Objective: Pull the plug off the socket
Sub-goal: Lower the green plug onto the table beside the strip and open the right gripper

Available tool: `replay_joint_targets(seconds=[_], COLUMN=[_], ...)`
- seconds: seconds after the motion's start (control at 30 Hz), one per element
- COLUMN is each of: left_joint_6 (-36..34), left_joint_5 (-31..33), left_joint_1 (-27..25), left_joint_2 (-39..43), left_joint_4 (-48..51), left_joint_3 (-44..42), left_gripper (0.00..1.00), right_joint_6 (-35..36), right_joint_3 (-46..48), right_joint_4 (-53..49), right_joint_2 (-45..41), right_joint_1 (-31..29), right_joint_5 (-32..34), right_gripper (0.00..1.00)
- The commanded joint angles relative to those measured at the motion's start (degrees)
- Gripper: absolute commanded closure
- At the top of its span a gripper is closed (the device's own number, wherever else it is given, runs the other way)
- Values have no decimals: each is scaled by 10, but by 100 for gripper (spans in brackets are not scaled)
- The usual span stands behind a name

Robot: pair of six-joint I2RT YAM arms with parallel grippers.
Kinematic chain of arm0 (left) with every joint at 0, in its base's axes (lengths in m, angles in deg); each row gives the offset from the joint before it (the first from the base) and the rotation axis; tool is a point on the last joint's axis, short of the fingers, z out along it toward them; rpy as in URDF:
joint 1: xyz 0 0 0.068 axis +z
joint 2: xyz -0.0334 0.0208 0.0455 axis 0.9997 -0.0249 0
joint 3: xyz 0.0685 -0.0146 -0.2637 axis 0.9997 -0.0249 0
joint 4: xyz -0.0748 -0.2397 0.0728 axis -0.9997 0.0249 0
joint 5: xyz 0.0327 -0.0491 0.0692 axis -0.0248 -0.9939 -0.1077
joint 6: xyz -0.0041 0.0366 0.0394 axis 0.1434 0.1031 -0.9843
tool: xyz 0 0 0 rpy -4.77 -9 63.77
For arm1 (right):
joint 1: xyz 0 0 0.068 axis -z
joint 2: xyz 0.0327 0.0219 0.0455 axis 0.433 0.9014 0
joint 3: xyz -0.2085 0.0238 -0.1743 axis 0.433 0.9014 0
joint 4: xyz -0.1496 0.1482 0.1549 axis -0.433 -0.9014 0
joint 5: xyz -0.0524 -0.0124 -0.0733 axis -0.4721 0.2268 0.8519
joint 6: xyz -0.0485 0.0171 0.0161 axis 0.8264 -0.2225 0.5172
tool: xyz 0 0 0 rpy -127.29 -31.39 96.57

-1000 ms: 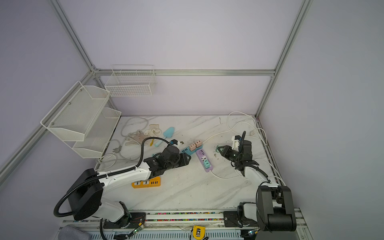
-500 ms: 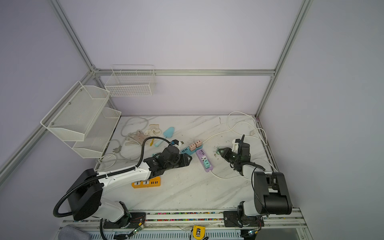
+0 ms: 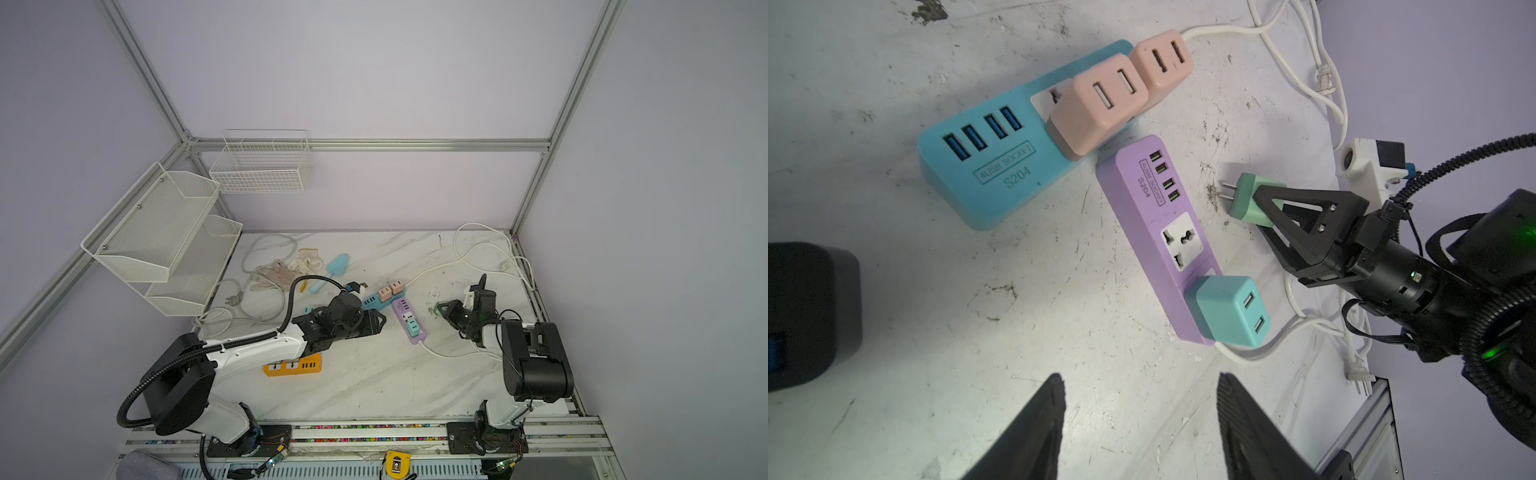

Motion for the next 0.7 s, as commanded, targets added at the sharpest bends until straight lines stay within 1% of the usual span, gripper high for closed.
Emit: replay_joint_targets(seconds=[0.0, 0.13, 0.3, 0.53, 0.6, 0.67], left_joint_6=[3, 5, 9, 35, 46, 59], left_joint_5=[-11, -13, -10, -3, 7, 19], left_joint_1=[2, 2, 2, 2, 2, 2], left_joint_2=[-1, 0, 0, -5, -12, -20], left_joint_4=[-28, -28, -38, -106, -113, -119], left_joint_3=[-11, -11, -13, -22, -20, -18], left_gripper=[40, 39, 38, 34, 33, 31], right_joint_6=[-12, -9, 6, 34, 41, 53], right_joint_3=[-5, -2, 4, -6, -14, -29], right_joint_4=[34, 32, 9, -88, -118, -152], right_joint_2=[2, -1, -22, -75, -88, -101], right_joint_1=[4, 4, 4, 4, 4, 4], right_joint_5=[16, 16, 16, 44, 42, 40], right_gripper=[80, 70, 51, 43, 34, 31])
